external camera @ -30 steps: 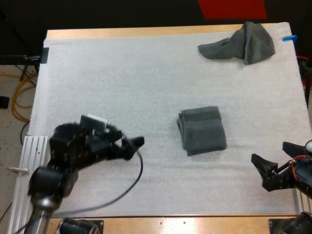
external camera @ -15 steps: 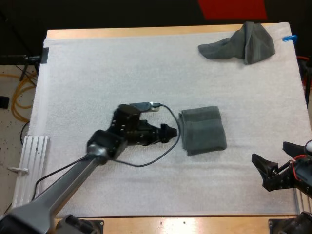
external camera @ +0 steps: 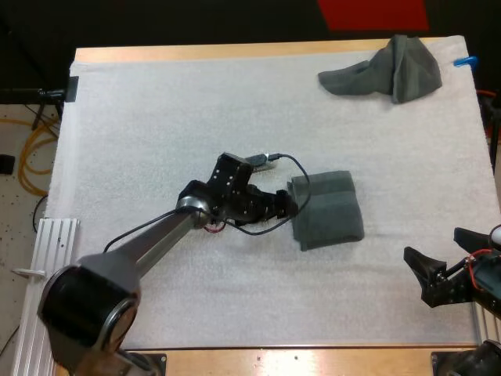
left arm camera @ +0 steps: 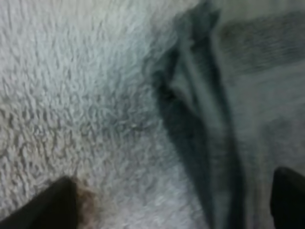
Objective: Pick towel from pile fold and stack
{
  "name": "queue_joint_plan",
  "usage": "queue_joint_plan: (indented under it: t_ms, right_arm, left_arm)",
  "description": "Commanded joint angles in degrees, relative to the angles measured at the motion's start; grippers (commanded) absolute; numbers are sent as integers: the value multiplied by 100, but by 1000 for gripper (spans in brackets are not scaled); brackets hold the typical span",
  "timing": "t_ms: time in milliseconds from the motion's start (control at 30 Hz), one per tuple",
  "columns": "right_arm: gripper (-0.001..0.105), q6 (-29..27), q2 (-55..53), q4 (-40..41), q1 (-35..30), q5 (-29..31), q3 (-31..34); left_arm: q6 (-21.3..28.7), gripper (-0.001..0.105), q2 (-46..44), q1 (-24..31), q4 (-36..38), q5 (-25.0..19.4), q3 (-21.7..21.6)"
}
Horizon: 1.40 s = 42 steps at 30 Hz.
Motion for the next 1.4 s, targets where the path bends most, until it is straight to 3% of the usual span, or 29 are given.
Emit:
queue_joint_plan:
  t_ms: [0,467,700,933,1067,1233,1300,1367]
  right_arm:
    - [80,-45,-3,-20,-3,2,-11]
    - [80,-45,-3,-208,-3,299,-11]
    - [80,-30,-3,-242,-3,299,-11]
    - [80,-30,-3,-242,-3,299,-11]
    - [80,-30,-3,-242,-3,299,-11]
    - [80,-30,-3,-242,-3,299,-11]
    - [80,-30,-3,-242,-3,299,-11]
    - [80,-30,-3,-242,-3,299,-11]
  left_arm:
    - [-56,80,66,-21,133,77,-45]
    - [-150,80,295,-386,193,253,-147]
    - [-185,79,677,-815,434,219,-747]
    - [-185,77,966,-830,1113,219,-1281]
    - [-185,58,973,-830,1089,241,-1288]
    - [-156,14,973,-830,949,288,-1288]
    - [-105,3,973,-834,855,377,-1288]
    - [-58,0,964,-834,828,408,-1288]
